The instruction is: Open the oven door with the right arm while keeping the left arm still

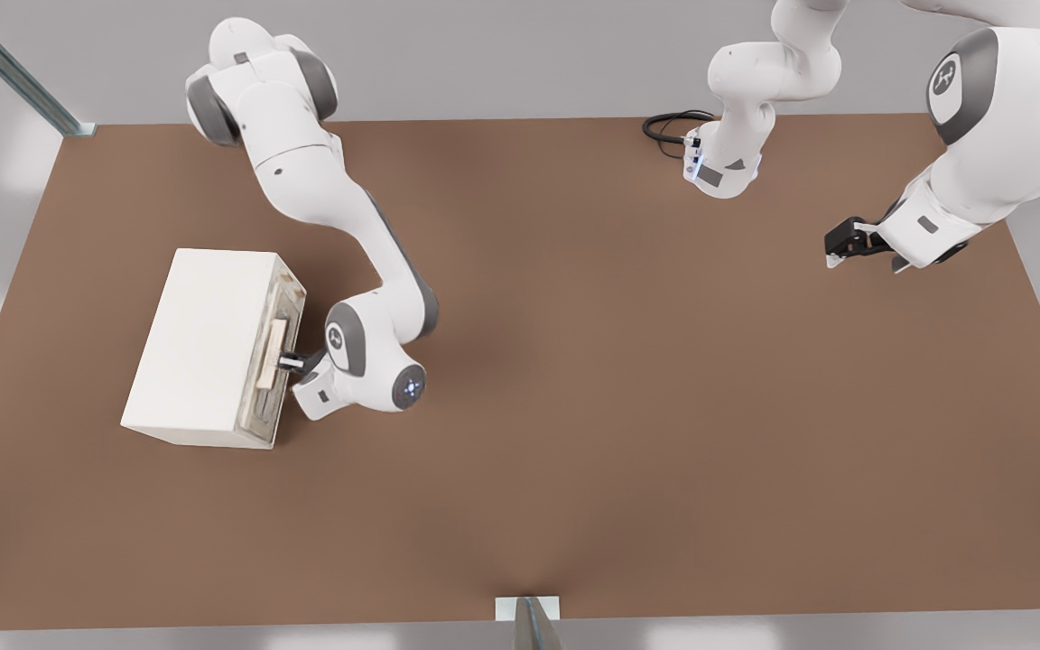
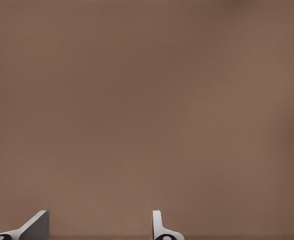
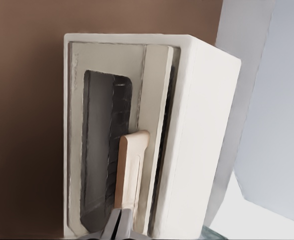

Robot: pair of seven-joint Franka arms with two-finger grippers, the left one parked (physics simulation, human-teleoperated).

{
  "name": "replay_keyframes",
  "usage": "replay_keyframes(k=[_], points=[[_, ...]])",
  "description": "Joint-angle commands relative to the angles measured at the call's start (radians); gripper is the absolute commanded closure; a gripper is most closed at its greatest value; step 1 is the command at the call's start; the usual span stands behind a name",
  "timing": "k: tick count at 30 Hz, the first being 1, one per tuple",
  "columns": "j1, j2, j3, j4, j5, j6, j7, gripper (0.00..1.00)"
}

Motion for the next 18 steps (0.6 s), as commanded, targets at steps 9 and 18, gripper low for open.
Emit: replay_keyframes(k=[9, 18], points=[[-0.351, -0.397, -0.124, 0.024, 0.785, 0.105, -0.454, 0.0], [-0.351, -0.443, -0.117, 0.036, 0.631, 0.122, -0.586, 0.0]])
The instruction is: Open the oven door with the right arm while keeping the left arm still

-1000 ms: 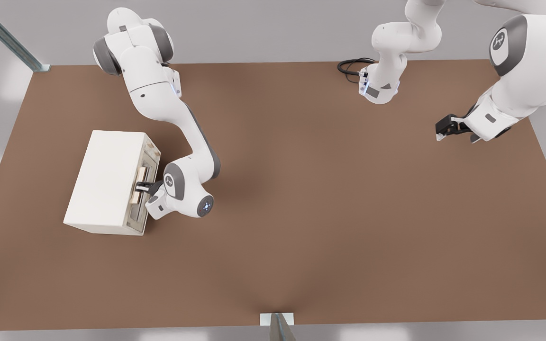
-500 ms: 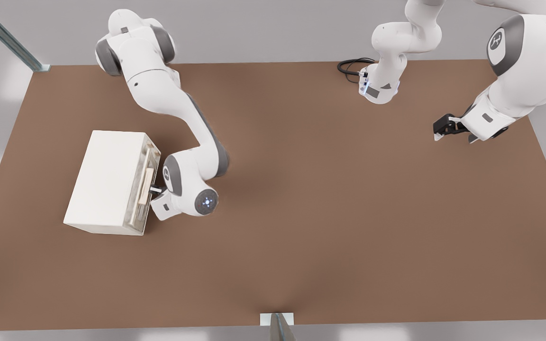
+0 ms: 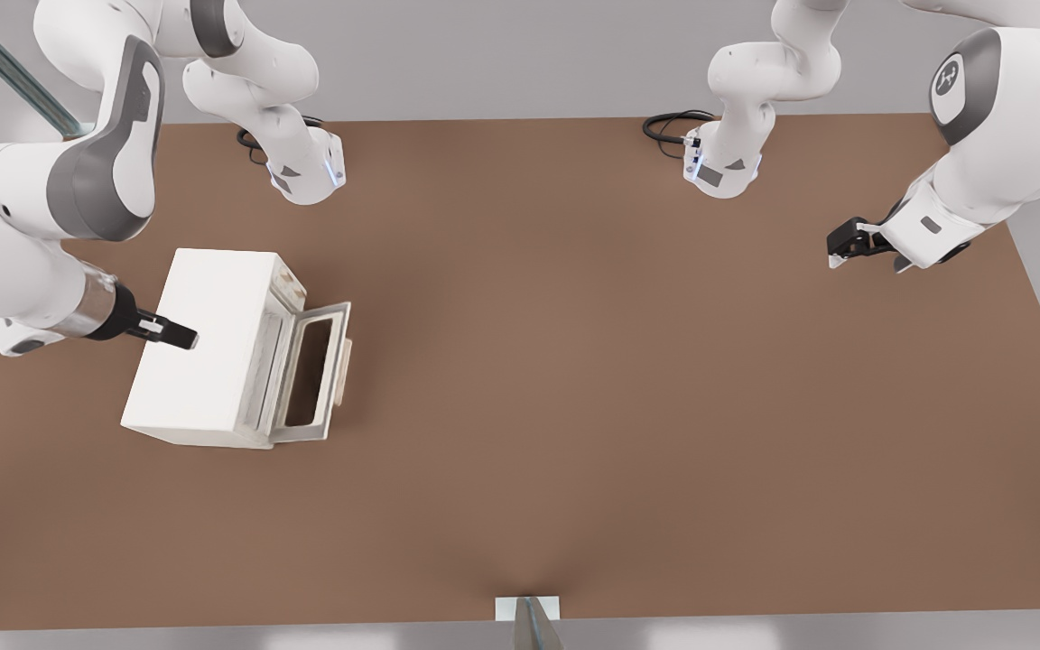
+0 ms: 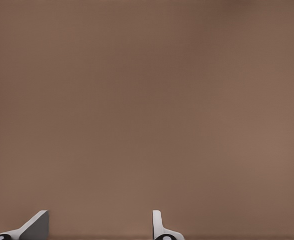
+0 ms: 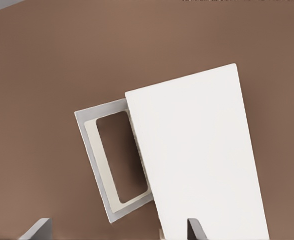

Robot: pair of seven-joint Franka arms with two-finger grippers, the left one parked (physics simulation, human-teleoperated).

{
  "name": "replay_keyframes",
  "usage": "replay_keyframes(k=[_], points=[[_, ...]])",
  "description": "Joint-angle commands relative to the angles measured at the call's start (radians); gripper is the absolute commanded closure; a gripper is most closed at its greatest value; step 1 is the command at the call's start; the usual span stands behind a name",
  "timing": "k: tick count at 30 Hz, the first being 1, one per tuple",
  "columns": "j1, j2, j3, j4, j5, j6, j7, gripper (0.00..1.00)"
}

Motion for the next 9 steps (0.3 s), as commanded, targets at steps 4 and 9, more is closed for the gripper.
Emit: replay_keyframes(k=[4, 9], points=[[0.0, 0.0, -0.001, -0.002, 0.004, 0.016, -0.299, 0.0], [0.0, 0.001, -0.001, -0.006, 0.004, 0.016, -0.297, 0.0]])
